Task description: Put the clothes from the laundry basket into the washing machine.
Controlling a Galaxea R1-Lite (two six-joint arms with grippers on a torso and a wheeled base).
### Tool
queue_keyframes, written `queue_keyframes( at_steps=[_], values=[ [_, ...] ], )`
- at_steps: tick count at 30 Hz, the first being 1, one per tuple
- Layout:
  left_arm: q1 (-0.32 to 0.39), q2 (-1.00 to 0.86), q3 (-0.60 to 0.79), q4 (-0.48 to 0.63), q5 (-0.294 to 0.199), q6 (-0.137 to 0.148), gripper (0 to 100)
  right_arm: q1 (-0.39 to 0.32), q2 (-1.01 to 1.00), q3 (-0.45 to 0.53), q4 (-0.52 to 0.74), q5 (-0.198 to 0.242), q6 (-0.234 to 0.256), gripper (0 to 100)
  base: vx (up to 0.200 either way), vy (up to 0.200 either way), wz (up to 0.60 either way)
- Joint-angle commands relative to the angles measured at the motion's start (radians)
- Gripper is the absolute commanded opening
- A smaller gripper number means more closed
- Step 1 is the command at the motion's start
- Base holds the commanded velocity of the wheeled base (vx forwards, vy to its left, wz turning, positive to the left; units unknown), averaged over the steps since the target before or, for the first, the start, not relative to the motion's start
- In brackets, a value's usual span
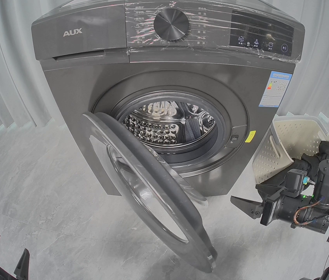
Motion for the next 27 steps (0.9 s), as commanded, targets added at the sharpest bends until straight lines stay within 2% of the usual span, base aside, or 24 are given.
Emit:
queue_keyframes(
  at_steps=[1,8,11,16,27],
  values=[
    [0.0,-0.016,0.015,0.0,0.0,0.0,100,-0.017,0.107,-0.054,-0.002,-0.052,0.005,100,0.0,0.0,0.0],
    [0.0,-0.016,0.015,0.0,0.0,-0.002,100,-0.005,0.242,-0.087,-0.098,-0.067,0.006,100,0.0,0.0,0.0],
    [0.0,-0.016,0.015,0.0,0.0,-0.002,100,-0.005,0.35,-0.131,-0.154,-0.072,0.006,100,0.0,0.0,0.0],
    [0.0,-0.016,0.015,0.0,0.0,-0.002,100,-0.009,0.423,-0.165,-0.163,-0.102,0.005,100,0.0,0.0,0.0],
    [0.0,-0.016,0.015,0.0,0.0,-0.002,100,0.018,0.505,-0.174,-0.189,-0.104,0.002,100,0.0,0.0,0.0]
  ],
)
